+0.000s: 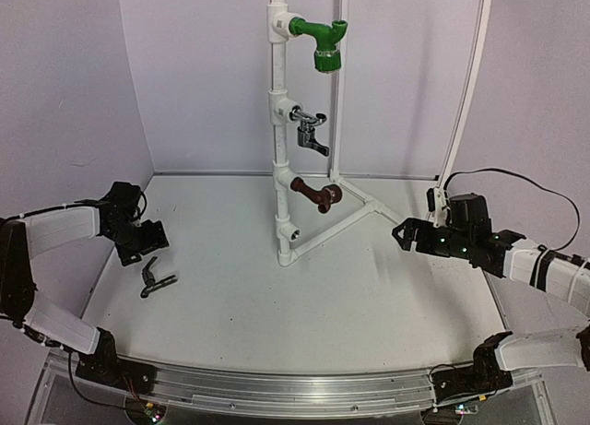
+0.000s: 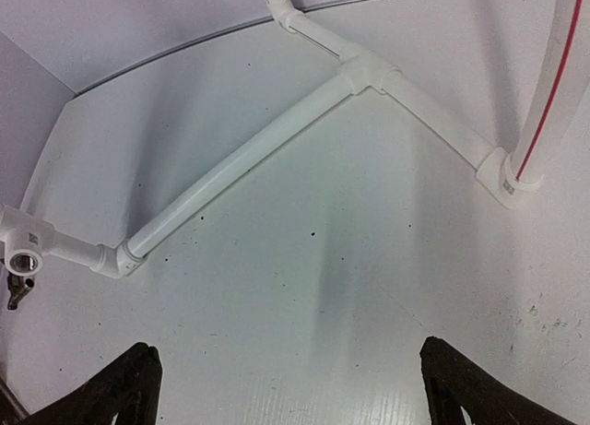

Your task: Install the water faucets

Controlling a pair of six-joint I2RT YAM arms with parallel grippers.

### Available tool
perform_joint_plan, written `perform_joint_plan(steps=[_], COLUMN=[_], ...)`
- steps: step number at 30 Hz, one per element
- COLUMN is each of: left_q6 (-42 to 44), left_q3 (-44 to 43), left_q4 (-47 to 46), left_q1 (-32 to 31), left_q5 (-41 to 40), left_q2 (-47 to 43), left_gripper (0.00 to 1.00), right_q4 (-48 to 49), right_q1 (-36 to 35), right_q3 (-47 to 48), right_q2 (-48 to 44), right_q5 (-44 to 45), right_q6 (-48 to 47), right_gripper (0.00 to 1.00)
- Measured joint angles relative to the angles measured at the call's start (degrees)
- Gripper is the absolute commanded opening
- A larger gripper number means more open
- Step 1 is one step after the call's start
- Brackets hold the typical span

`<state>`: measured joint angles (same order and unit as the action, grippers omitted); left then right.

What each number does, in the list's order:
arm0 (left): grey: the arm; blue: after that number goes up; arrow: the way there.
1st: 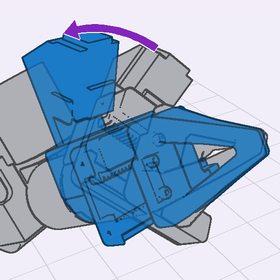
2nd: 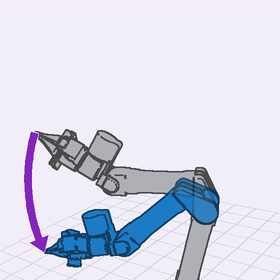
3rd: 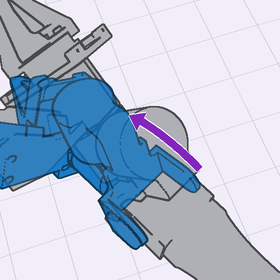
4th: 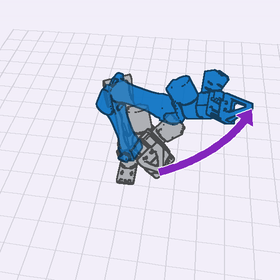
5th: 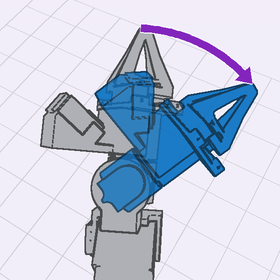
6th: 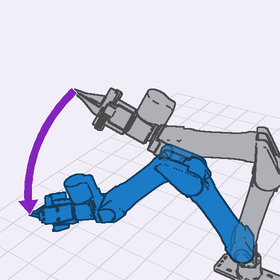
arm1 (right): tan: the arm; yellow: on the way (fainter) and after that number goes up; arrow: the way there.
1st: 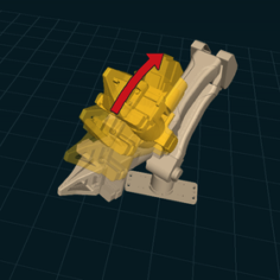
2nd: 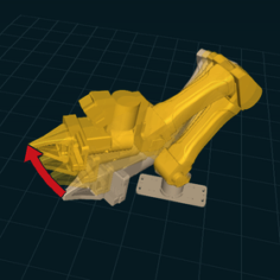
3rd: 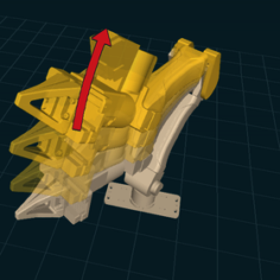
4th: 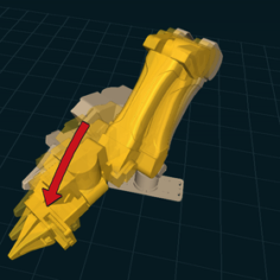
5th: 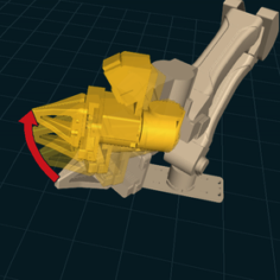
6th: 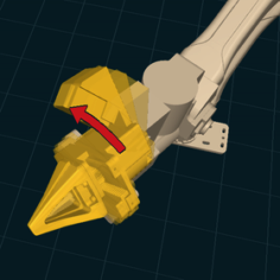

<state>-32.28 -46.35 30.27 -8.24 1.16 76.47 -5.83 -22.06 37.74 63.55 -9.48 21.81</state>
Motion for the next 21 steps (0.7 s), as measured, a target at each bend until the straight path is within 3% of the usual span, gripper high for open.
perform_joint_plan(steps=[6,14,18,21], left_q6=[-2.6,-3.8,-3.7,-3.4], left_q3=[0.1,0.4,0.4,0.4], left_q4=[-0.7,-2.4,-2.9,-3.3], left_q1=[-1.8,-2.5,-2.8,-3.1], left_q5=[-4.4,-8.1,-10.6,-12.0], left_q2=[4.6,9.6,11.2,11.2], left_gripper=[0.86,0.67,0.49,0.43], right_q4=[0.2,0.2,0.3,0.8], right_q1=[0.0,0.0,0.0,0.0], right_q3=[-2.7,-3.0,-3.0,-3.0], right_q2=[-1.7,0.7,1.3,1.3], right_q5=[5.9,5.4,4.1,3.3], right_q6=[-0.5,-0.8,-1.0,-1.0], right_gripper=[0.98,0.98,0.98,0.98])
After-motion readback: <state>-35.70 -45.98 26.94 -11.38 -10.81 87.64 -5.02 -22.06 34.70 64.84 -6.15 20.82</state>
